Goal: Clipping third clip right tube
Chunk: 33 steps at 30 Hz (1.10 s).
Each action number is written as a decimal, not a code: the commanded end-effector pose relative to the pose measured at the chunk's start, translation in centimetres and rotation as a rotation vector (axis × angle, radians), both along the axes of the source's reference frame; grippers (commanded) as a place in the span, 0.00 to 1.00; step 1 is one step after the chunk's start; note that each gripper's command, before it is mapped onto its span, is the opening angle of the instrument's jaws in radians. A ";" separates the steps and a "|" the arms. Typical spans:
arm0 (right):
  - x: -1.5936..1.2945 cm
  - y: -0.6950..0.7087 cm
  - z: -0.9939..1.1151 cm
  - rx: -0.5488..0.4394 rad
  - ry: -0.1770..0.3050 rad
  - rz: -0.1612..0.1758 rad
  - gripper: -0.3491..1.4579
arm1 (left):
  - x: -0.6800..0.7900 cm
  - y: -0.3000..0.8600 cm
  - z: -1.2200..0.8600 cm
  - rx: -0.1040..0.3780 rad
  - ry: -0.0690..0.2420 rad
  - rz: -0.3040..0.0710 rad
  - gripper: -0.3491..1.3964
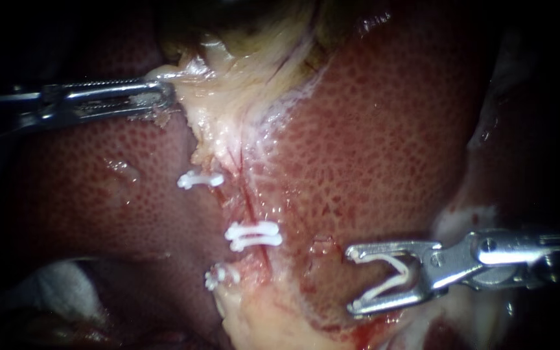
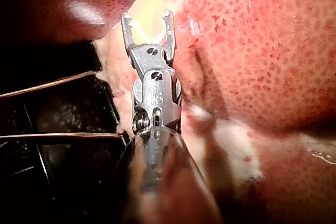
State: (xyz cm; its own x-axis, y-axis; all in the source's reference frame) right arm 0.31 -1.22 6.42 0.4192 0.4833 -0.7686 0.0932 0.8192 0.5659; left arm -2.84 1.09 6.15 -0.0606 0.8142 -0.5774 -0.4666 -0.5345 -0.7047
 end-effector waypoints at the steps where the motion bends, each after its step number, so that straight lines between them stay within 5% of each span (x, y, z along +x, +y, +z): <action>1: 0.00 0.00 0.00 0.000 0.000 0.001 0.47 | 0.00 0.00 0.00 0.000 0.000 0.000 0.00; 15: 0.22 0.11 0.12 -0.002 0.006 0.030 0.47 | 0.02 -0.01 -0.02 0.000 0.000 0.000 0.00; 33: 0.96 0.58 0.54 0.084 -0.027 0.123 0.46 | -0.02 -0.02 -0.03 0.000 0.002 -0.003 0.00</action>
State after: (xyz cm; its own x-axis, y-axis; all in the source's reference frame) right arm 1.31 -0.61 6.98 0.3708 0.6001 -0.7088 -0.0259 0.7696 0.6380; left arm -2.86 1.07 6.11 -0.0589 0.8141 -0.5777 -0.4690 -0.5334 -0.7039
